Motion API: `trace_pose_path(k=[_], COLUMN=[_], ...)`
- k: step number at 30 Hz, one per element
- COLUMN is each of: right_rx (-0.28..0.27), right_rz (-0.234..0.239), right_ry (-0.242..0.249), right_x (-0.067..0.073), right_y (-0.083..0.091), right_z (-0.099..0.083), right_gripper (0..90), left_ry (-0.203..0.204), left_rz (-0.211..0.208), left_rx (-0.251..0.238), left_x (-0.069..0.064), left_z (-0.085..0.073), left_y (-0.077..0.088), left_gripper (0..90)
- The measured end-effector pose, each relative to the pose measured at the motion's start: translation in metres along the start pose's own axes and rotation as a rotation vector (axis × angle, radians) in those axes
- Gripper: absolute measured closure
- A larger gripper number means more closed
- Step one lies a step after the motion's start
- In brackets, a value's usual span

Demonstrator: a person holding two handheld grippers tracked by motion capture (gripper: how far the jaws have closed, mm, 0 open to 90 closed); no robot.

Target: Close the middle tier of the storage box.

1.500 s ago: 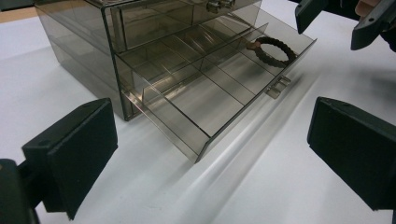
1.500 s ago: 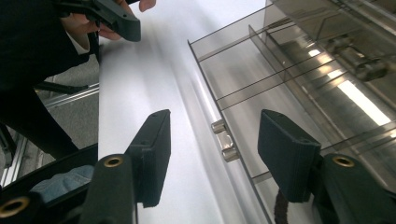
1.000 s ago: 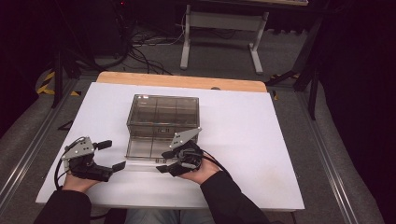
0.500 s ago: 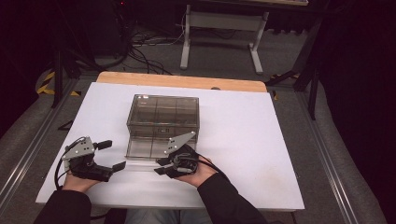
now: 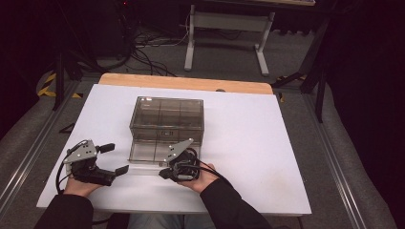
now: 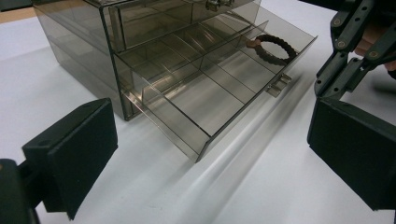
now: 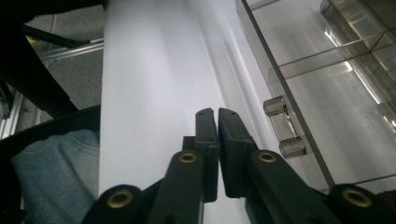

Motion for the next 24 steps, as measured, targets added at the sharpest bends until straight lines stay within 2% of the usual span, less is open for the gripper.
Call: trace_pose_path(k=[3, 12, 13, 15, 16, 24], right_rx=[0.014, 0.041, 0.045, 0.049, 0.051, 0.083], right_rz=[-0.02, -0.038, -0.042, -0.05, -0.053, -0.073], right_ry=[0.011, 0.02, 0.022, 0.022, 0.025, 0.037], right_x=[0.0, -0.001, -0.001, -0.001, -0.001, 0.002], right_y=[-0.002, -0.008, -0.009, -0.01, -0.011, -0.021], right_z=[-0.001, -0.004, -0.005, -0.005, -0.005, -0.009], right_gripper=[90.0, 90.0, 90.0, 90.0, 90.0, 90.0], left_ry=[-0.002, -0.004, -0.032, -0.03, -0.003, -0.014], left_rz=[-0.001, 0.0, 0.01, 0.008, -0.002, 0.001], left_rx=[0.002, 0.003, 0.009, 0.009, 0.007, 0.007], left_x=[0.0, 0.0, 0.002, 0.002, -0.001, 0.0], left_z=[0.0, 0.0, 0.0, 0.0, 0.0, 0.0], left_y=[0.0, 0.0, 0.0, 0.0, -0.001, 0.0], left_gripper=[2.4, 2.4, 2.4, 2.4, 2.4, 2.5])
Point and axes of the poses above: each handheld gripper's, and its own axes: y roughly backward along the jaws, z roughly out of its top, x roughly to its left, the point moved 4 cm from there along -y, roughly forward along the jaws, and after that the axes turned 4 degrees about -z, right-handed, at the moved point
